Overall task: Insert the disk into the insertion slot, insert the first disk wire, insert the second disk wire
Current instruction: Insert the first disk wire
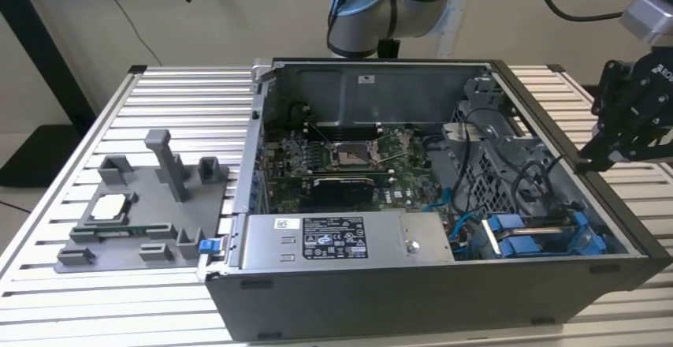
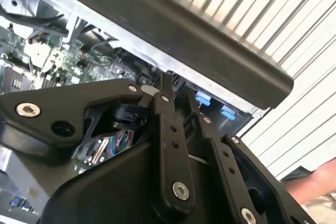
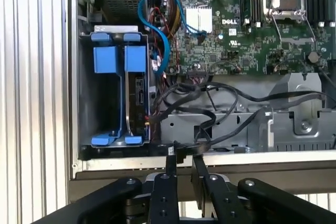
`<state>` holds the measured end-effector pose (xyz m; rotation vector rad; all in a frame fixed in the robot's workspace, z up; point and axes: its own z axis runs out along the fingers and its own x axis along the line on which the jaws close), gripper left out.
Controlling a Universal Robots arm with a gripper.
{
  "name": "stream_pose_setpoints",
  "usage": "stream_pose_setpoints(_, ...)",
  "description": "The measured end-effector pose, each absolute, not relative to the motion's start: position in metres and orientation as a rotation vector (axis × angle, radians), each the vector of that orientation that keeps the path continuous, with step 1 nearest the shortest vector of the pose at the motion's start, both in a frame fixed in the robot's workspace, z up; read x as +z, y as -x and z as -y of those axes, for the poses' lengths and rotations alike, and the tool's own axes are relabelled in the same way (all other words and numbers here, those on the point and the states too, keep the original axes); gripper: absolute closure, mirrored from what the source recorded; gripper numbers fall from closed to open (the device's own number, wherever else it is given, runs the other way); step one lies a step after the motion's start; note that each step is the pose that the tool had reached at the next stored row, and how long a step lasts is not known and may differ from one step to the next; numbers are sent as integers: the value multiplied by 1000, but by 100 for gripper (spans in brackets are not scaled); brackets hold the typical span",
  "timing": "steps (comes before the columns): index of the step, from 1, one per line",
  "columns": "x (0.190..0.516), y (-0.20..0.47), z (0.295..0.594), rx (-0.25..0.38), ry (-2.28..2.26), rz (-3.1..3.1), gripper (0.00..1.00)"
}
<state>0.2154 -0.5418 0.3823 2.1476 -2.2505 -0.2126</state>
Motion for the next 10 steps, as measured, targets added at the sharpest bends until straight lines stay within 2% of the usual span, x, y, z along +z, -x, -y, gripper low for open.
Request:
stream_pose_setpoints(4, 381, -216, 542, -270, -2113, 2219, 0)
stream_pose_setpoints(10, 375, -216, 542, -282, -2109, 2216, 0)
